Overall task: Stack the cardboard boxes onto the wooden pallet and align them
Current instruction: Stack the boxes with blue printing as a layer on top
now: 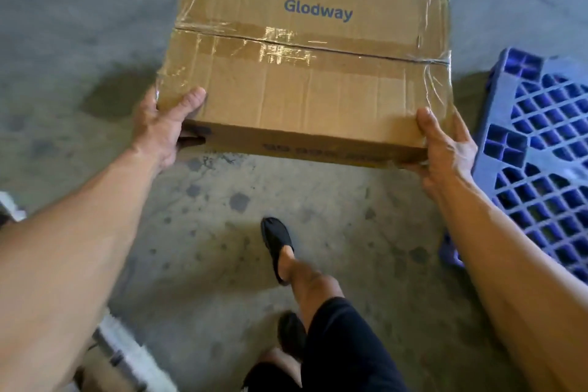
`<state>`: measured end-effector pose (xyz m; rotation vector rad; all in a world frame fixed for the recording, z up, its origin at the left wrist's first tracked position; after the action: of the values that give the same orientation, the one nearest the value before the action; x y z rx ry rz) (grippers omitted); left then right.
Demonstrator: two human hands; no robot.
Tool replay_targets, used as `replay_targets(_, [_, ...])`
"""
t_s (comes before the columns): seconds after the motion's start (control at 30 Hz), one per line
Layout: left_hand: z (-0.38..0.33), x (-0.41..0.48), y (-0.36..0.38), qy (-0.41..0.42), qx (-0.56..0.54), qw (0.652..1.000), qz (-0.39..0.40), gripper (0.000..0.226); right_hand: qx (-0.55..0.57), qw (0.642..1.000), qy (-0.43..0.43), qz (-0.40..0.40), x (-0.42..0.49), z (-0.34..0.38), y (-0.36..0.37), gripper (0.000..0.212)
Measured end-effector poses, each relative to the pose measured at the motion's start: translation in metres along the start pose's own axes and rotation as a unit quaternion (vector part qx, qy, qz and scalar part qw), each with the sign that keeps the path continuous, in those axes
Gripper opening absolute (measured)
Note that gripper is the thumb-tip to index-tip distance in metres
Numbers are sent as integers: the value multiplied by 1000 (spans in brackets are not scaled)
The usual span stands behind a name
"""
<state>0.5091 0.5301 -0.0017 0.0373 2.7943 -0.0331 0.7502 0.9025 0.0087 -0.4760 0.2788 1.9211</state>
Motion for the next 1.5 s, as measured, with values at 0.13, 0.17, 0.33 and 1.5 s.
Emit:
replay_targets(0.13, [-59,-92,-46,38,-4,999,-39,68,0,997,-23,69,-70,53,-10,78])
replay_targets(0.17, [-70,-114,-60,44,-8,997,-57,74,-6,996,-26,87,-87,65,-10,77])
replay_targets(0.33, [-102,-220,-122,49,-47,985,-156,94,-22,983,-31,180,-139,100,-1,73])
replay_targets(1.5, [155,-826,-586,-71,-137,717,-680,81,-212,799,-9,563,-667,-266,-20,83])
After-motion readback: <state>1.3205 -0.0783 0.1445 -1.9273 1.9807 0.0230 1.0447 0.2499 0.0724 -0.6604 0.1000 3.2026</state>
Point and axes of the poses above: each hand's wrist, its own x-axis towards the middle knuckle, its own y-axis out of the palm, z = x × y, the point moved 6 cm from there along x, towards the middle knuckle, and after that the axes turned 5 degrees about -z, right-handed, at the moved point
